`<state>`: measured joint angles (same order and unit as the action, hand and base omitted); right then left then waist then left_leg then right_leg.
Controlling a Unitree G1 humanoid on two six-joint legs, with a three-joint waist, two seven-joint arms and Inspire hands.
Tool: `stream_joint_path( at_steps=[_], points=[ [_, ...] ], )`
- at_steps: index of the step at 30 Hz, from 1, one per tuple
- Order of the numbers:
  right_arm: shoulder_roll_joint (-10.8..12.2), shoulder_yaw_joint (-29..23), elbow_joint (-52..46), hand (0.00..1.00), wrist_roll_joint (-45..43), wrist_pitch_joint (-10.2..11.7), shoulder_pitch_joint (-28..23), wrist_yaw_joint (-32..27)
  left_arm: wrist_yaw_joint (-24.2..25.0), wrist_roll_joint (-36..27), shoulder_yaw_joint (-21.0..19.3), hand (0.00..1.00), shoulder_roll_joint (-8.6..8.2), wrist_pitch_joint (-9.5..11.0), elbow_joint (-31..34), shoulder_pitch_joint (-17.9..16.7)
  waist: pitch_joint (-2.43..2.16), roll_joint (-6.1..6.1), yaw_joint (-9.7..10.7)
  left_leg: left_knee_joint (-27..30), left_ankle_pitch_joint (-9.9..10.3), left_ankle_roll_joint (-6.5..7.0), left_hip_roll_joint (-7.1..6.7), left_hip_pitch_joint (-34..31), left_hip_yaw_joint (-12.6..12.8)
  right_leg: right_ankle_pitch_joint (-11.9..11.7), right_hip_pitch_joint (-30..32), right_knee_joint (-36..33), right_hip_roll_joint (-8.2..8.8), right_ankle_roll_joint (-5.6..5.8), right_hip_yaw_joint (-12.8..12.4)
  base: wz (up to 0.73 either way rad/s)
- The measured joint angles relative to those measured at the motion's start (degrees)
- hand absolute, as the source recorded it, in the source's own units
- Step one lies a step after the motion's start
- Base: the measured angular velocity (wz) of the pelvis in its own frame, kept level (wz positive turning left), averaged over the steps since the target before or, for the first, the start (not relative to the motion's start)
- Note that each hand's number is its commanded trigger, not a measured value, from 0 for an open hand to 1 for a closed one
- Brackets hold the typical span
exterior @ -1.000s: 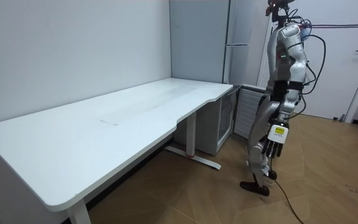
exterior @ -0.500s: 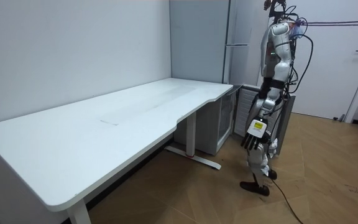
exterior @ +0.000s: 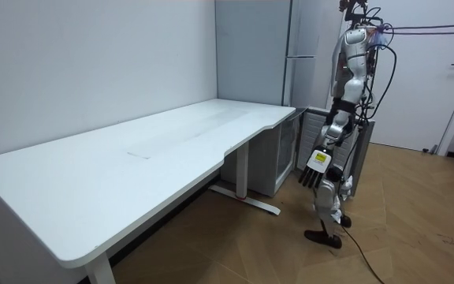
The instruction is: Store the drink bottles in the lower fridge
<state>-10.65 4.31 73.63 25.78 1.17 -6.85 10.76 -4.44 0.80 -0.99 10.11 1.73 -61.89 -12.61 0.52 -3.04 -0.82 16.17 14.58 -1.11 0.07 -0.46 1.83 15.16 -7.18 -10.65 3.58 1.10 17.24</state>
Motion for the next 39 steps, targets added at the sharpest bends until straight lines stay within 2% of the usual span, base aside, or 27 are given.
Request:
stream_joint_path(
  at_steps=[3,6,11,15,18,19,20,25,26,27,28,29,31,32,34,36,39],
  points=[
    [0.0,-0.61,0.17,0.0,-0.05,-0.27,0.11,0.71,-0.01,-0.21,-1.07,0.0,-0.02,-0.3,-0.01,0.34,-0.08,-0.22,0.48,0.03,-0.09,0.15,0.21,0.3,0.48,-0.24,-0.09,-0.04,-0.14,-0.06,-0.82,-0.1],
    [0.03,-0.64,0.08,0.0,-0.35,-1.11,0.11,0.7,-0.19,-0.22,-1.09,0.0,-0.03,-0.3,-0.03,0.61,0.16,-0.18,0.57,-0.06,-0.09,0.16,0.48,1.19,1.41,-0.53,-0.48,-0.09,-0.3,-0.09,-1.75,-0.17],
    [0.34,-1.74,-2.44,0.0,-3.6,-1.29,-0.14,-0.69,-0.34,0.02,-1.14,0.0,0.0,-0.34,-0.09,1.72,-0.01,-0.12,0.6,-0.62,-0.11,0.25,1.15,1.18,3.12,-1.37,0.13,-0.05,-0.83,-0.26,-3.94,-0.19],
    [0.3,-1.8,-4.67,0.0,-6.4,-1.32,-0.59,-3.14,-0.21,0.0,-1.2,0.0,0.04,-0.37,-0.48,1.86,-0.14,-0.19,0.71,-0.64,-0.11,0.25,1.28,1.39,3.69,-1.45,0.36,-0.19,-0.92,-0.29,-4.78,-0.1],
    [0.16,-4.84,-7.89,0.0,-9.76,-1.28,-0.15,-5.49,0.01,0.88,-1.36,0.0,0.05,-0.35,-0.51,1.78,-0.24,-0.16,0.74,-0.64,-0.12,0.27,1.3,2.09,4.13,-1.48,0.28,-0.16,-0.93,-0.27,-5.23,-0.08],
    [-0.21,-6.17,-10.45,0.0,-9.78,-1.35,0.13,-6.52,0.18,1.76,-1.49,0.0,0.07,-0.23,-0.53,1.84,-0.15,-0.4,0.89,-0.64,-0.12,0.27,1.3,2.19,4.23,-1.51,0.26,-0.19,-0.93,-0.26,-5.4,-0.08],
    [-0.49,-6.71,-11.95,0.0,-9.73,-1.16,0.28,-6.79,0.24,2.37,-1.5,0.0,0.12,-0.04,-0.54,1.88,-0.25,-0.18,0.96,-0.62,-0.12,0.27,1.3,2.2,4.29,-1.54,0.25,-0.18,-0.93,-0.26,-5.48,-0.06],
    [-1.29,-12.09,-23.71,0.0,-11.48,1.17,3.06,-9.77,1.25,3.85,-3.8,0.0,0.22,0.94,-0.44,2.74,-0.08,-0.53,2.18,-0.78,-0.13,0.27,1.37,2.85,5.21,-1.68,0.16,-0.09,-0.95,-0.21,-6.35,-0.08],
    [-1.26,-12.88,-25.53,0.0,-12.66,1.31,2.93,-10.12,1.32,3.9,-3.98,0.0,0.17,0.97,-0.4,2.83,-0.1,-0.63,2.19,-0.89,-0.13,0.27,1.39,2.97,5.45,-1.71,0.23,-0.1,-0.95,-0.19,-6.6,-0.2],
    [-1.42,-13.6,-31.82,0.0,-14.83,1.04,1.42,-11.15,1.44,3.88,-4.33,0.0,0.12,1.15,-0.11,2.7,0.09,-1.07,2.31,-1.33,-0.14,0.29,1.4,3.25,5.91,-1.73,0.41,-0.17,-0.95,-0.16,-7.18,-0.23],
    [-1.86,-14.1,-38.13,0.0,-16.54,-2.67,-0.53,-11.72,1.47,3.89,-4.92,0.0,0.18,1.21,0.25,2.6,0.07,-1.16,2.47,-1.98,-0.25,0.44,1.39,3.27,6.35,-1.74,0.9,-0.31,-0.94,-0.14,-7.72,-0.29],
    [-2.34,-14.1,-43.37,0.0,-18.47,-4.2,-3.13,-12.46,1.48,3.92,-5.68,0.0,0.16,1.23,1.27,2.19,0.07,-1.12,2.6,-2.58,-0.43,0.53,1.37,3.21,6.96,-1.77,1.54,-0.48,-0.91,-0.08,-8.17,-0.27],
    [-3.51,-14.14,-49.11,0.0,-21.7,-6.55,-4.8,-12.61,1.6,5.13,-6.79,0.0,0.18,1.39,2.07,1.51,0.19,-1.24,3.48,-3.13,-0.71,0.62,1.3,3.09,7.73,-1.79,2.41,-1.22,-0.8,-0.05,-9.25,-0.27],
    [-4.0,-14.18,-50.36,0.0,-22.44,-6.94,-4.94,-12.77,1.7,5.8,-7.39,0.0,0.18,1.39,2.0,1.47,0.22,-1.29,3.91,-3.49,-0.86,0.71,1.23,3.15,7.9,-1.8,2.55,-1.28,-0.75,-0.04,-9.33,-0.26],
    [-6.89,-15.8,-57.06,0.0,-23.59,-6.89,-4.99,-15.9,1.84,6.84,-9.43,0.0,0.18,1.5,2.01,0.92,0.37,-1.65,5.2,-4.57,-0.98,0.71,1.21,4.06,9.25,-1.85,2.93,-1.53,-0.77,0.05,-10.6,-0.28],
    [-8.31,-18.7,-63.01,0.0,-24.38,-5.79,-5.01,-18.39,2.13,7.3,-10.09,0.0,0.26,1.63,2.34,0.94,0.3,-1.65,5.68,-4.7,-0.98,0.71,1.22,4.3,9.91,-1.94,3.1,-1.52,-0.78,0.19,-11.2,-0.23],
    [-9.19,-23.69,-71.39,0.0,-25.99,-3.35,-4.61,-22.25,2.59,7.91,-9.92,0.0,0.22,1.57,4.05,0.76,0.1,-2.59,6.46,-4.77,-0.98,0.72,1.25,4.17,10.01,-2.15,3.4,-1.3,-0.9,0.25,-11.7,-0.08]
  ],
)
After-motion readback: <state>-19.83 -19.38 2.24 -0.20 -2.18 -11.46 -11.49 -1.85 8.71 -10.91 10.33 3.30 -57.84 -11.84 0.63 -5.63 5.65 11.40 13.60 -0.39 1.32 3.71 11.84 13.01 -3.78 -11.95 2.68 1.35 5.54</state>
